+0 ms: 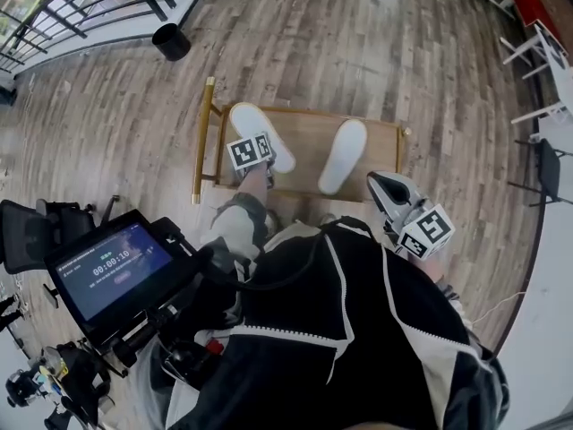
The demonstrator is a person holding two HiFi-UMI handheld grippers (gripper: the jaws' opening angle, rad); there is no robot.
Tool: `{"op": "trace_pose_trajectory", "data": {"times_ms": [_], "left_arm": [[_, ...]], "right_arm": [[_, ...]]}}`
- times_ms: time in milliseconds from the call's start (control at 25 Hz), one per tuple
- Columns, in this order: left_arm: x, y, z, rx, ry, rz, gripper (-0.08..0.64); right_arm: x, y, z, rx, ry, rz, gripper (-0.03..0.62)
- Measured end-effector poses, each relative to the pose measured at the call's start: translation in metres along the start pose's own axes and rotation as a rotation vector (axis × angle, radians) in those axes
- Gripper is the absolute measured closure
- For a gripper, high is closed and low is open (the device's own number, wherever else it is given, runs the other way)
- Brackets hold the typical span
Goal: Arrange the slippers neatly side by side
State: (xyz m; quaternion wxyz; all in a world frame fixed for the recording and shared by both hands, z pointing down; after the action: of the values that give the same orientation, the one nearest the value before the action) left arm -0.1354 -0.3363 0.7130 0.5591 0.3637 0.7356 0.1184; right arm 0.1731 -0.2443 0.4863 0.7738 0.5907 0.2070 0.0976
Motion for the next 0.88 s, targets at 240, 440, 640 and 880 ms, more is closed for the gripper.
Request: {"op": "trace_pose_trajectory", "data": {"times_ms": [240,440,640,880], "left_arm": [[0.094,-0.036,0.045,-0.382,0.129,0.176,0.526],[0.171,-0.044,0.061,-0.486,0.282,0.339,0.527],[0.227,-0.037,0.08,-0.514,0.369,0.456,0.526],[0.253,-0.011,0.077,-0.568,0.306,0.515,0.526]], "right_arm": [[-0.022,-0.014,-0.039,0.04,-0.075,0.01,0.588],[-0.06,-0.025,-0.055,0.069,-0.141,0.009,0.588],[-0.091,-0.024,-0.05,0.07,-0.225,-0.003,0.588],[-0.113,-0.021,-0.057,0.075,-0.305,-0.025,0.588]]}}
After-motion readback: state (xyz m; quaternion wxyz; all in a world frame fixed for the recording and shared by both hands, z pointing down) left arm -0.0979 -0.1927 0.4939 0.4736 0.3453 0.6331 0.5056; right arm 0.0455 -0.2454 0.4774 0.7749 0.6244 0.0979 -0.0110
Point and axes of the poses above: the fingertips, and each gripper's own axes: x backward along the fingers, z to its right, y out of its underside, the point moved 3 cm from there along x, backward along the fingers, and after that the axes turned 2 degrees about -y, right-handed, at the moved point
